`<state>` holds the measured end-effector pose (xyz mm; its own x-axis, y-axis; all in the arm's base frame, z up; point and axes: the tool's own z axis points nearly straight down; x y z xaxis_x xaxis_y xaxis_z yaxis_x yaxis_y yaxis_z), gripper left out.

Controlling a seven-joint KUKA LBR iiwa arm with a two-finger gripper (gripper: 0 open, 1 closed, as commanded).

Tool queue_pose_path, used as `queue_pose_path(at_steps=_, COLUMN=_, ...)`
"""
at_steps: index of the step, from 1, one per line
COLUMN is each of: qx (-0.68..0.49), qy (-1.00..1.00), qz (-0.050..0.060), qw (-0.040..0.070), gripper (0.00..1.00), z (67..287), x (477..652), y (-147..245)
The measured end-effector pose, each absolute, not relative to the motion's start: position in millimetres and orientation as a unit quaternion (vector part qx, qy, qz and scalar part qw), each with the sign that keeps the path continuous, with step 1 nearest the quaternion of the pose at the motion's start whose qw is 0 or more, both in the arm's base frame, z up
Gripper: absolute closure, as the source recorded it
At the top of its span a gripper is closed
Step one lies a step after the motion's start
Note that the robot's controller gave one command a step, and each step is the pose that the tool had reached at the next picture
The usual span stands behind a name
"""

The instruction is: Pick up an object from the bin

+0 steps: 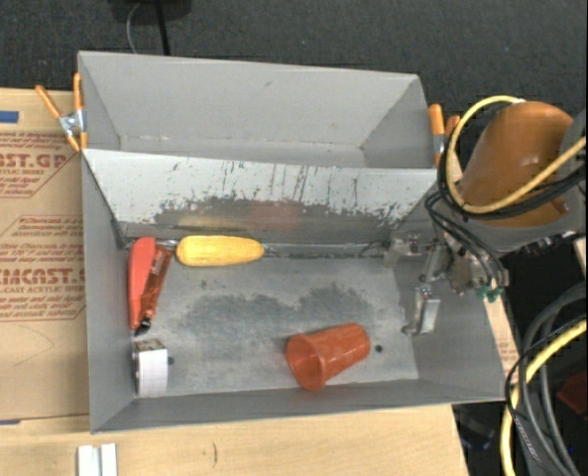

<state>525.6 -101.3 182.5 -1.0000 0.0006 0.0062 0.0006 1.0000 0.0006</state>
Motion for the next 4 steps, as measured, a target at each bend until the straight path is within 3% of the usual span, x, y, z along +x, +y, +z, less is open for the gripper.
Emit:
queue_pose_path(at_steps=1, qx=0.000, qy=-1.000, qz=0.000, qw=-0.001, gripper=0.00, z=187, x=527.4, y=-101)
queue_pose_path(at_steps=2, qx=0.029, qy=-1.000, qz=0.001, qw=-0.004, gripper=0.00, z=174, x=523.4, y=-95)
queue_pose_path(at_steps=3, qx=0.076, qy=-0.997, qz=0.000, qw=-0.002, gripper=0.00, z=122, x=519.7, y=-84)
queue_pose_path(at_steps=4, qx=0.017, qy=-1.000, qz=0.000, qw=-0.001, gripper=0.00, z=98, x=504.4, y=-67)
